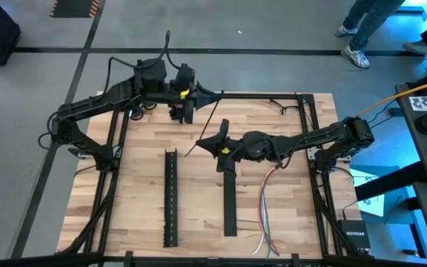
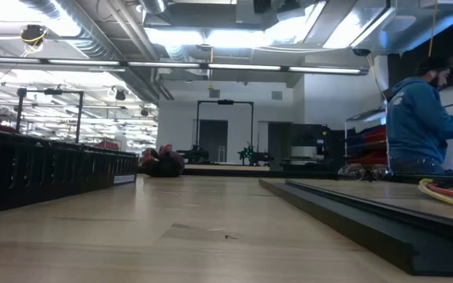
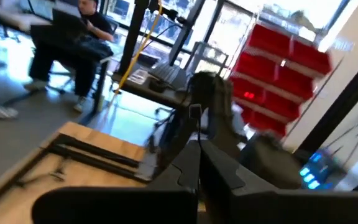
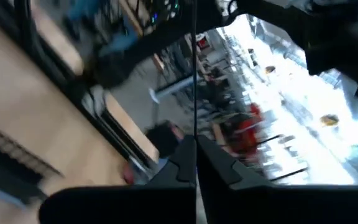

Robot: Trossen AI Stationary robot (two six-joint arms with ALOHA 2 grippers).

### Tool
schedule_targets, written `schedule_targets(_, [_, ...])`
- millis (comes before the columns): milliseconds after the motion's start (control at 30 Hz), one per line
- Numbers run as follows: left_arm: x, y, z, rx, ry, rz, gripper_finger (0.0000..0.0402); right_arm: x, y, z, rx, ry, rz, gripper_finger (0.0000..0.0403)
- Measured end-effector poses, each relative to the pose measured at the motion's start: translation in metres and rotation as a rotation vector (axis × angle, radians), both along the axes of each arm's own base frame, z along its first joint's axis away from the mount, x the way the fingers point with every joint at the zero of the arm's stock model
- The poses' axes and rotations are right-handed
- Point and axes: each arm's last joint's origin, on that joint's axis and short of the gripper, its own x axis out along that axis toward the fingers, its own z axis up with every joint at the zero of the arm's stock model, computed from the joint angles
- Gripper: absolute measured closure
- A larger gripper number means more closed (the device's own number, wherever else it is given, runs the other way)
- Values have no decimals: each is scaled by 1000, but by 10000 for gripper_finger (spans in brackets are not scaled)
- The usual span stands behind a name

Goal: Ziptie cables
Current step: Insert the black zip tie

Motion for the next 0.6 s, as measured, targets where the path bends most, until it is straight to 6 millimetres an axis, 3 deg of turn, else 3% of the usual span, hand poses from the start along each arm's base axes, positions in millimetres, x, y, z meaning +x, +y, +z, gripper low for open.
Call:
schedule_targets(400, [-1,1,-6,440,85,-4,401,-25,-9,38,933,-162,156,402])
schedule_targets(600, [-3,3,-5,608,119,68,401,-47,-19,63,1213,-222,202,403])
